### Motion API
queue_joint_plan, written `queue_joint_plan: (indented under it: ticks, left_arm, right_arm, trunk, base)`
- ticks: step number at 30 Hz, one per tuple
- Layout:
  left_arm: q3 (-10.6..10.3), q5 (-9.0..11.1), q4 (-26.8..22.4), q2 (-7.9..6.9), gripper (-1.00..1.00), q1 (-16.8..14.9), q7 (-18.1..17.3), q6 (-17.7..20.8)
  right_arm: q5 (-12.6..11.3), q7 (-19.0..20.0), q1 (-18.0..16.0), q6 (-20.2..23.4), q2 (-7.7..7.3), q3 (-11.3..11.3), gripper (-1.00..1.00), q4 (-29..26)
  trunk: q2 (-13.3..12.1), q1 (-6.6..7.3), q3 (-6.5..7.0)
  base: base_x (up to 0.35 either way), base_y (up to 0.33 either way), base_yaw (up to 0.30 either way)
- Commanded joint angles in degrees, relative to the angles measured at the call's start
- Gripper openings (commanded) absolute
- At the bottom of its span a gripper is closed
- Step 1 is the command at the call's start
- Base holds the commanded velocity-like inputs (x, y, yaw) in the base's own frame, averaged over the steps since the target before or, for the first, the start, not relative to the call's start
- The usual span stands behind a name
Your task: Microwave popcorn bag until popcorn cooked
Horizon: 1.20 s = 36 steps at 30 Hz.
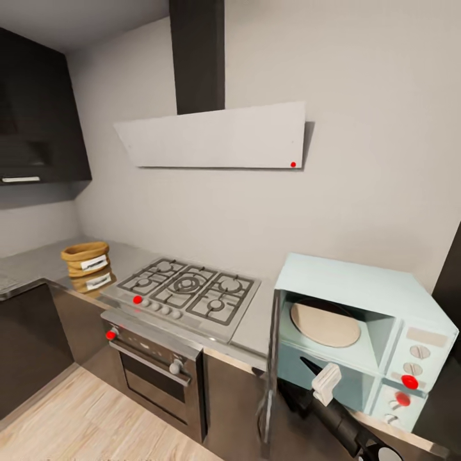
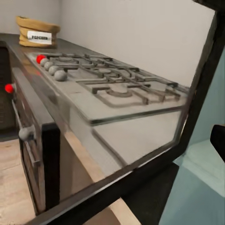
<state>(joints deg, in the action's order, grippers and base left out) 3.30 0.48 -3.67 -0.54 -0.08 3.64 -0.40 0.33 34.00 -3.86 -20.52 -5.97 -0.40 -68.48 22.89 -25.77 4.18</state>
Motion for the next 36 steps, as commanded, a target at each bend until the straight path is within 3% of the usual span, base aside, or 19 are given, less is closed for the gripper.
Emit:
queue_joint_plan:
  ticks: [1,18,26,28,32,36]
  left_arm:
    - [0.3,0.1,0.0,0.01,1.0,0.0,0.1,0.0]
    - [0.3,0.1,0.0,0.01,1.0,0.0,0.1,0.0]
    - [0.3,0.1,0.0,0.01,1.0,0.0,0.1,0.0]
    - [0.3,0.1,0.0,0.01,1.0,0.0,0.1,0.0]
    - [0.3,0.1,0.0,0.01,1.0,0.0,0.1,0.0]
    - [0.4,0.1,0.0,0.01,1.0,0.0,0.1,0.0]
  right_arm:
    - [0.0,0.2,0.0,-0.2,0.0,0.0,1.0,0.0]
    - [0.0,0.1,0.0,0.2,0.0,0.1,1.0,0.0]
    - [0.0,-0.3,0.0,0.1,0.0,0.0,1.0,0.0]
    - [-0.1,-5.1,0.0,0.2,0.0,-0.3,1.0,0.0]
    - [-0.2,-18.7,0.0,0.0,0.0,-0.3,1.0,0.0]
    - [-0.2,-23.8,0.0,0.0,0.0,-0.3,1.0,0.0]
  trunk:
    - [0.0,-0.02,0.04]
    - [0.0,-0.02,0.3]
    - [0.0,-0.02,0.31]
    - [0.0,-0.02,0.31]
    - [0.0,-0.02,0.31]
    - [0.0,-0.02,0.31]
  base:
    - [0.0,0.0,0.204]
    - [0.0,0.0,0.159]
    - [0.0,0.0,0.035]
    - [0.0,0.0,0.001]
    - [0.0,0.0,0.0]
    - [-0.091,0.0,0.0]
